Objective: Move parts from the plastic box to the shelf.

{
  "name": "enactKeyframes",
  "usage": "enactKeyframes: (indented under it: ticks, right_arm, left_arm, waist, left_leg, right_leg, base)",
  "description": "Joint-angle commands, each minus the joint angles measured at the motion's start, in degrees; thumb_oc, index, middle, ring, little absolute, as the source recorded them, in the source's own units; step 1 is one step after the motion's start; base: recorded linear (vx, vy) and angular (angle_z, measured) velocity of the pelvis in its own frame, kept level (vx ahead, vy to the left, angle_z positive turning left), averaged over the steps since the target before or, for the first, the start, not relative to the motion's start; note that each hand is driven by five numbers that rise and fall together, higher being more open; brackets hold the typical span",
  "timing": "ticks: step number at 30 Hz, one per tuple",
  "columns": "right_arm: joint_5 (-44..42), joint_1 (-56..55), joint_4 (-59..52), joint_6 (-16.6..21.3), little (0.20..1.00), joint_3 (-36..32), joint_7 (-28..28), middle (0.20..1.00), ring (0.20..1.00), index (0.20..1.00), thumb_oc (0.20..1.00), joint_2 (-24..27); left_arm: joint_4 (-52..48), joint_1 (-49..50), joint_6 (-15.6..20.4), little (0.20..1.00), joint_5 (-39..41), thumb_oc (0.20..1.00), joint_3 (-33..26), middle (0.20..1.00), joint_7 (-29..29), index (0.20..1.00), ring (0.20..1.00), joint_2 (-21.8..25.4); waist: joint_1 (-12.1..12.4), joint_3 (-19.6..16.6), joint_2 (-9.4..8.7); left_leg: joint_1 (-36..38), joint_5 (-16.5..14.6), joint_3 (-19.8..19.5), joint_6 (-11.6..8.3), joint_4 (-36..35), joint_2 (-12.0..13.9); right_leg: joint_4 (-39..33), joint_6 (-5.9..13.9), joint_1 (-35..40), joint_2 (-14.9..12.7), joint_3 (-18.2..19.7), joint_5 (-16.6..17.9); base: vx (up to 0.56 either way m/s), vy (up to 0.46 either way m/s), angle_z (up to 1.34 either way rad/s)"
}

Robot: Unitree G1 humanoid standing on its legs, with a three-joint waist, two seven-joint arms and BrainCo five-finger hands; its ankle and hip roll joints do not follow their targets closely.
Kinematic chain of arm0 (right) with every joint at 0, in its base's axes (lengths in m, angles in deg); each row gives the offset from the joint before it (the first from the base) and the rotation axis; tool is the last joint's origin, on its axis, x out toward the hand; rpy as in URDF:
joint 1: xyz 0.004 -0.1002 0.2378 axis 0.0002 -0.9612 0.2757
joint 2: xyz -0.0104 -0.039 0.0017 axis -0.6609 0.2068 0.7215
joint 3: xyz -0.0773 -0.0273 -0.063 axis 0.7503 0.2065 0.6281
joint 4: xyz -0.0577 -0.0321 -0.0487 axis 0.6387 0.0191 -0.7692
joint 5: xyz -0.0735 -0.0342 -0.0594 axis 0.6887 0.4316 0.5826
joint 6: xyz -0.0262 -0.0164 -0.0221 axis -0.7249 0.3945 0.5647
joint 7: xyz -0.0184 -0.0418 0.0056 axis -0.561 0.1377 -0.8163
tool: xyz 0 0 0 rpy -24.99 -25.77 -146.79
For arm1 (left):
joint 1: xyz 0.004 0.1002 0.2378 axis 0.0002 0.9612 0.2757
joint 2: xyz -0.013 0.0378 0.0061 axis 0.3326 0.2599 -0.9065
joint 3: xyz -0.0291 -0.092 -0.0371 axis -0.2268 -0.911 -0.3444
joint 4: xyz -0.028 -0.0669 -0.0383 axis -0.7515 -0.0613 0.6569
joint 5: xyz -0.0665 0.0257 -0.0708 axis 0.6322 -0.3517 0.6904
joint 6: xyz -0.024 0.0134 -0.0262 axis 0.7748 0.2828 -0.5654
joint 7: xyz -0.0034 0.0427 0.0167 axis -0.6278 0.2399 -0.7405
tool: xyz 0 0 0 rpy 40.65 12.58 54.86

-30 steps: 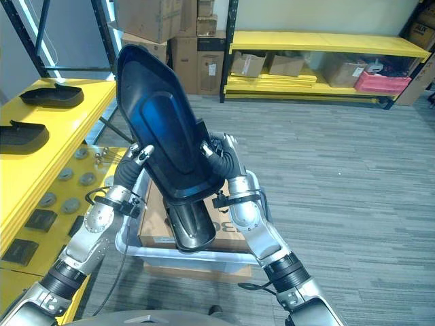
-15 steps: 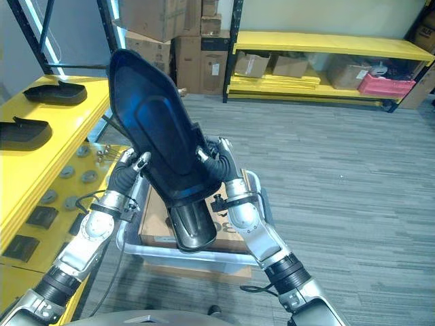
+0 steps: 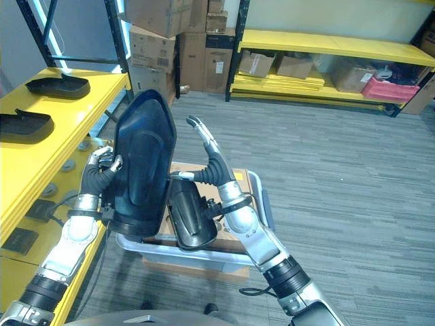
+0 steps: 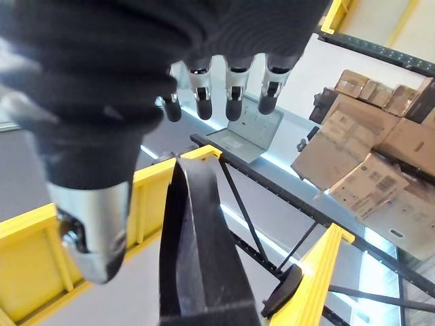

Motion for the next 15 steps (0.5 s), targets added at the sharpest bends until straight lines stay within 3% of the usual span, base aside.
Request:
enactKeyframes:
  ticks: [1,10,15]
  right_arm:
    - [-1.6,0.2,-5.4,3.4,1.000,-2.3,0.6,1.000,1.000,1.000,1.000,0.3]
    - [-3.1,-10.0,-7.1,4.5,1.000,-9.3,0.3,1.000,1.000,1.000,1.000,1.4]
    - [-10.4,-15.2,-6.7,5.4,1.000,-12.9,-2.4,1.000,1.000,1.000,1.000,0.6]
  left_arm:
    - [0.7,-4.0,2.7,0.200,-2.6,0.200,-3.0,0.200,-3.0,0.200,0.200,3.0]
    - [1.0,-1.0,2.4,0.200,-9.8,0.200,-7.2,0.200,-5.7,0.200,0.200,4.5]
    - [-4.6,2.9,3.8,0.200,-10.9,0.200,-11.8,0.200,-7.3,0.200,0.200,4.9]
  waist:
    - [0.1,-0.8,-2.18]
    - [-0.7,-0.7,-2.06]
    - [-1.0,-0.3,-2.27]
  left_leg:
    - [3.5,-7.2,-0.3,0.04,0.1,1.5]
    - [3.8,-7.9,-0.1,-0.05,0.0,1.5]
    - [3.4,-7.4,0.2,-0.08,0.1,1.4]
  right_leg:
    - [2.7,3.45,1.0,-4.2,1.0,-7.0]
    - [2.7,3.74,1.0,-4.1,1.0,-7.4]
    - [2.7,3.82,0.5,-4.2,1.2,-6.9]
  base:
    - [0.00,0.000,0.00]
    - [0.01,-0.002,0.00]
    - [0.00,0.000,0.00]
